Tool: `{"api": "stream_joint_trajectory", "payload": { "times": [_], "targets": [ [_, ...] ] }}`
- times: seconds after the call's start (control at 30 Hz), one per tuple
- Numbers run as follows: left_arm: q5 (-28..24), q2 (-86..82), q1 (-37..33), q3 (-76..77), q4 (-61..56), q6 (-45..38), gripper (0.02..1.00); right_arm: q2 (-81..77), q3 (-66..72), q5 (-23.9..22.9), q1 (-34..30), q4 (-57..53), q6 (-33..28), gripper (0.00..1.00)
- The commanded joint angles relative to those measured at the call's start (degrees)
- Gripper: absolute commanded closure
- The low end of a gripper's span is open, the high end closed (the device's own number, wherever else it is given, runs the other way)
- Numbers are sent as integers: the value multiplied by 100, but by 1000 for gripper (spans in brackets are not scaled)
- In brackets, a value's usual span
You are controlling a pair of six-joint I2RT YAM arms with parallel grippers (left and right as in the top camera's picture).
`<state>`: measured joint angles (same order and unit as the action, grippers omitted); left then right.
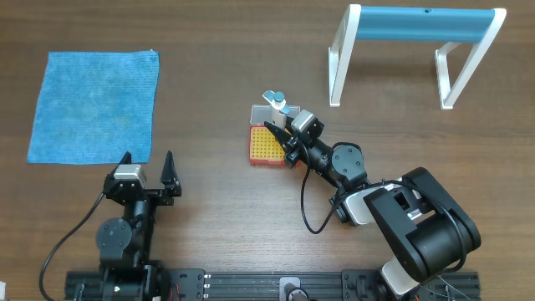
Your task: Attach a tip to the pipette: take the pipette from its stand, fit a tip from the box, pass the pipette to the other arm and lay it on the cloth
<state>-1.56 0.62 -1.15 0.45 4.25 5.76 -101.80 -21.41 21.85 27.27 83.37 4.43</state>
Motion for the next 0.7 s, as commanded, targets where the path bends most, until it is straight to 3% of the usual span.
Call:
{"api": "stream_joint_trajectory", "payload": {
  "times": [0.03, 0.7],
  "targets": [
    [-63, -44, -7, -13, 31, -90, 167, -66, -15, 72, -61, 33, 61, 925],
    [-63, -42, -7, -13, 31, -90, 167, -63, 114, 328, -68, 46, 66, 925]
  ]
}}
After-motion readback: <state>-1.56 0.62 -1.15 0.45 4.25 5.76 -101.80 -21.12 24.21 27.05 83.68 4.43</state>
